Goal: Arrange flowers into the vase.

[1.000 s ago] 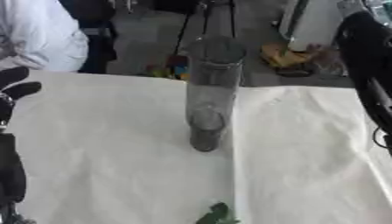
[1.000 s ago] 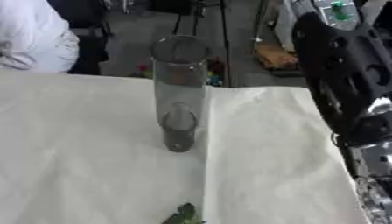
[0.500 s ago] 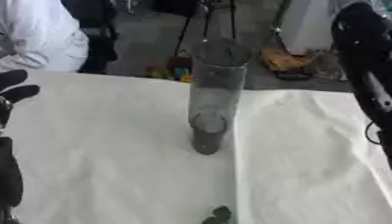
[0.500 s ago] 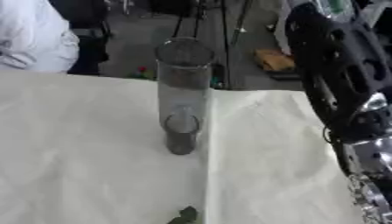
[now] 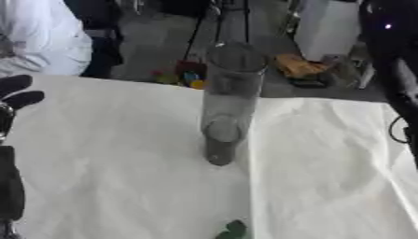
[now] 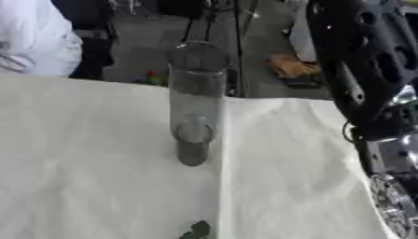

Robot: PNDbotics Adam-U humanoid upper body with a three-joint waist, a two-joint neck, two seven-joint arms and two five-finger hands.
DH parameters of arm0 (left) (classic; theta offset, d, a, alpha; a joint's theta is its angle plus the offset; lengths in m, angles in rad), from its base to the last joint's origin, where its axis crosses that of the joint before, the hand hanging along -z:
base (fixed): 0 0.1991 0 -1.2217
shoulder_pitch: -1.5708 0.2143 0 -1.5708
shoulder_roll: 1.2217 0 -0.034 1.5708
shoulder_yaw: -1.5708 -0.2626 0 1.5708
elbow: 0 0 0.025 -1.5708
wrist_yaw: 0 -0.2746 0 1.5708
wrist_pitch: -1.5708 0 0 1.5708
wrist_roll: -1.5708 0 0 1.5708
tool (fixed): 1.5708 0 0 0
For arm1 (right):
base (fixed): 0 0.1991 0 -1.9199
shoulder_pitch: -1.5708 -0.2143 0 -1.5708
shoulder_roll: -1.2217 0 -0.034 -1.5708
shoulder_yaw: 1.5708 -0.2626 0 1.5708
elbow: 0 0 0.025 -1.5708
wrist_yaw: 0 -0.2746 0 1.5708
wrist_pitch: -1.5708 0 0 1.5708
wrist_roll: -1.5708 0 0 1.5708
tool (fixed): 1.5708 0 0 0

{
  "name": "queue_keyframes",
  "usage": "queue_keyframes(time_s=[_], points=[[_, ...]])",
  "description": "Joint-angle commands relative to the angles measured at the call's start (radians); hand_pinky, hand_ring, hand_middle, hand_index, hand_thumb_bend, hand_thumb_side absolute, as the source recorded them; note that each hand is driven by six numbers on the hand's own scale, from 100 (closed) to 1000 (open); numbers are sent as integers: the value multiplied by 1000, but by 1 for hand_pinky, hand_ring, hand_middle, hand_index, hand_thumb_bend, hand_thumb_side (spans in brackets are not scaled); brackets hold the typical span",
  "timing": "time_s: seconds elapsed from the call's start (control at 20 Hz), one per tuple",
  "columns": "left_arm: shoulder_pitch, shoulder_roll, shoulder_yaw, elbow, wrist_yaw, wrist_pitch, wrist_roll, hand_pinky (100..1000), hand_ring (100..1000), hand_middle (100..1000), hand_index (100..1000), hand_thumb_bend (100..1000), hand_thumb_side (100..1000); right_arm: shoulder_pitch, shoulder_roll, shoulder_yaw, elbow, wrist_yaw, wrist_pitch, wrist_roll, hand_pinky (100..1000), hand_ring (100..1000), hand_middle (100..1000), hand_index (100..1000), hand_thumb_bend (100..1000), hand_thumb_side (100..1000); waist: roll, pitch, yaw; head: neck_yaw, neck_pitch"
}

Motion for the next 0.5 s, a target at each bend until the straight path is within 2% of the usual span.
queue_keyframes(time_s=[0.05,0.5], points=[[-11,13,-4,-16,3,0,-4,688,718,779,862,282,945,-29,-3,2,-17,-22,12,-4,100,100,100,107,368,295,4,-29,4,-2,-6],[-19,8,-7,-16,7,-1,-9,689,718,779,862,281,946,-24,27,7,-55,-63,29,-13,100,100,100,107,365,299,-5,-16,27,-12,-28]])
